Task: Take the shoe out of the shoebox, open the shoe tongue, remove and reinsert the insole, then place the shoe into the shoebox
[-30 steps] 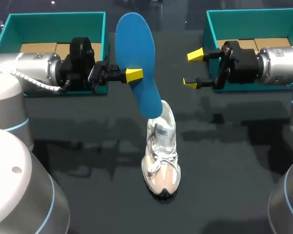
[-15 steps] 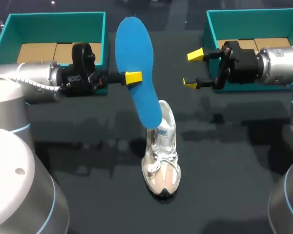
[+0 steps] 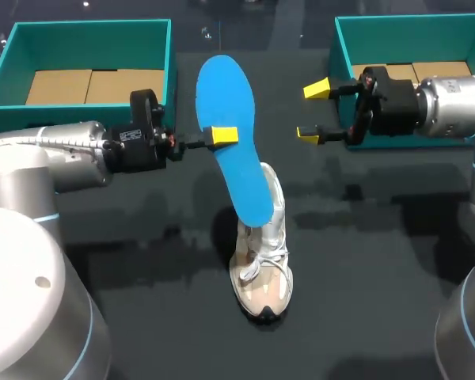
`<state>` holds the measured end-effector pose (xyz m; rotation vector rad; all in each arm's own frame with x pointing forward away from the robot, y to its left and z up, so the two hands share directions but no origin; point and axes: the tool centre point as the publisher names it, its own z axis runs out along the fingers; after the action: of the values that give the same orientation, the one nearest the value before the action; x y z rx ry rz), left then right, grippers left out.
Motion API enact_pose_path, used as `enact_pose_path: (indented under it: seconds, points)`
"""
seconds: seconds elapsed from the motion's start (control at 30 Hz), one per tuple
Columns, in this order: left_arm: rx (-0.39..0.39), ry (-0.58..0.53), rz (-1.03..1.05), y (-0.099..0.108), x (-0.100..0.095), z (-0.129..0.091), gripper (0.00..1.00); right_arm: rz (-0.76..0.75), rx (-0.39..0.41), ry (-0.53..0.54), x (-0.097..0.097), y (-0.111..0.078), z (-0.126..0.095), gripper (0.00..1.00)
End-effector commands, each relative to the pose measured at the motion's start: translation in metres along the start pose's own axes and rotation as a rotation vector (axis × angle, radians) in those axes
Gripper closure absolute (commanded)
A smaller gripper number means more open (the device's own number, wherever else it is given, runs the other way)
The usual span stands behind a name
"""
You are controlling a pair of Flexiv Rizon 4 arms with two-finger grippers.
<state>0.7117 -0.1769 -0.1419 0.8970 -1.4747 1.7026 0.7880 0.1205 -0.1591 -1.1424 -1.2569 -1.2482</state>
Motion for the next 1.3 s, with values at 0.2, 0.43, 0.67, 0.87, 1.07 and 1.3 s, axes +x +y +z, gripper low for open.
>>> enact_pose_path:
  seconds: [0.2,0.43,0.67,0.87,1.07,1.3]
  points:
    - [-0.071,-0.021,-0.231,-0.001,-0.014,0.012,1.0,0.0,-0.001,-0.003,0.0,-0.001,0.0,0.0]
    - [-0.061,-0.05,-0.312,-0.003,-0.022,0.018,1.0,0.0,-0.001,-0.003,0.0,-0.001,0.0,0.0]
    - [-0.049,-0.086,-0.398,-0.006,-0.033,0.022,1.0,0.0,-0.001,-0.003,0.0,-0.001,0.0,0.0]
    - [-0.039,-0.102,-0.437,-0.008,-0.038,0.025,1.0,0.0,-0.001,-0.003,0.0,-0.001,0.0,0.0]
    - [-0.026,-0.115,-0.459,-0.009,-0.043,0.028,1.0,-0.014,-0.007,-0.026,0.002,-0.002,-0.002,0.0]
    - [0.009,-0.146,-0.528,-0.011,-0.05,0.028,1.0,-0.016,-0.008,-0.129,0.015,-0.004,-0.006,0.0]
